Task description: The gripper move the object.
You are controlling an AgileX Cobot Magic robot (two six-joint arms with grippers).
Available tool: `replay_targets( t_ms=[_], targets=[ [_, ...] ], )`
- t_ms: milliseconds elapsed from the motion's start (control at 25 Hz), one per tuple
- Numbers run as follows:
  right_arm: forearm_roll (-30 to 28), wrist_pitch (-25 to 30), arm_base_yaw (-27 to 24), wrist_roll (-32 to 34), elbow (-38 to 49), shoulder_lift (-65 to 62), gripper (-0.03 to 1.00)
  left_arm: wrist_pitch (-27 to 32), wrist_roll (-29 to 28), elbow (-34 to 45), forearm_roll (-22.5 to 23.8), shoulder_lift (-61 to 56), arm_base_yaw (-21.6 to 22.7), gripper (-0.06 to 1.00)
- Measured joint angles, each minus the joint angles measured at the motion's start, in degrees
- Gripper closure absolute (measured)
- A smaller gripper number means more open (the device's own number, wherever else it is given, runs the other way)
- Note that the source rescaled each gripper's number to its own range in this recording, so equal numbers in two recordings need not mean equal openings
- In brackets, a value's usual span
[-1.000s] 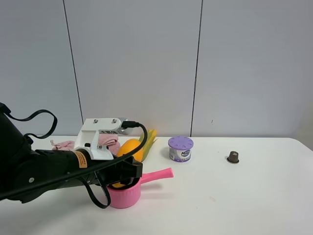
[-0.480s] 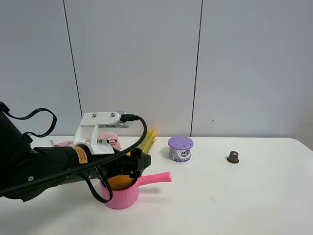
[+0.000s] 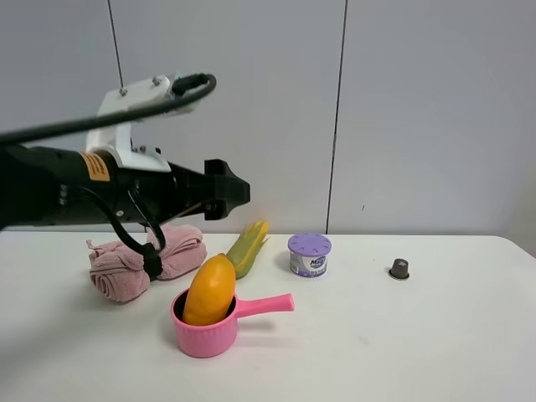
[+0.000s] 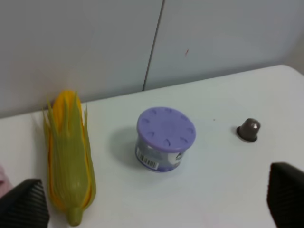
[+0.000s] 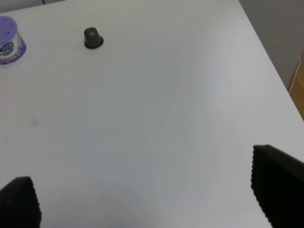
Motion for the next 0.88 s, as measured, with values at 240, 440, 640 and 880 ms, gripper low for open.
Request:
replay_targets(
  t_ms=[240, 440, 640, 880],
  targets=[
    [0.0, 0.0, 0.0, 0.0, 0.0, 0.0, -0.03, 14.88, 8.83, -0.07, -0.02, -10.59, 0.0, 0.11],
    [0.0, 0.0, 0.0, 0.0, 0.0, 0.0, -0.03, 28.03, 18.32, -0.12, -0.02, -15.3, 0.0, 0.11],
    [0.0, 0.0, 0.0, 0.0, 0.0, 0.0, -0.03, 46.22, 21.62, -4.14, 1.35, -16.79, 0.0, 0.11],
    [0.0, 0.0, 0.0, 0.0, 0.0, 0.0, -0.03, 67.2, 21.69, -15.68, 6.94, -16.96, 0.0, 0.11]
  ],
)
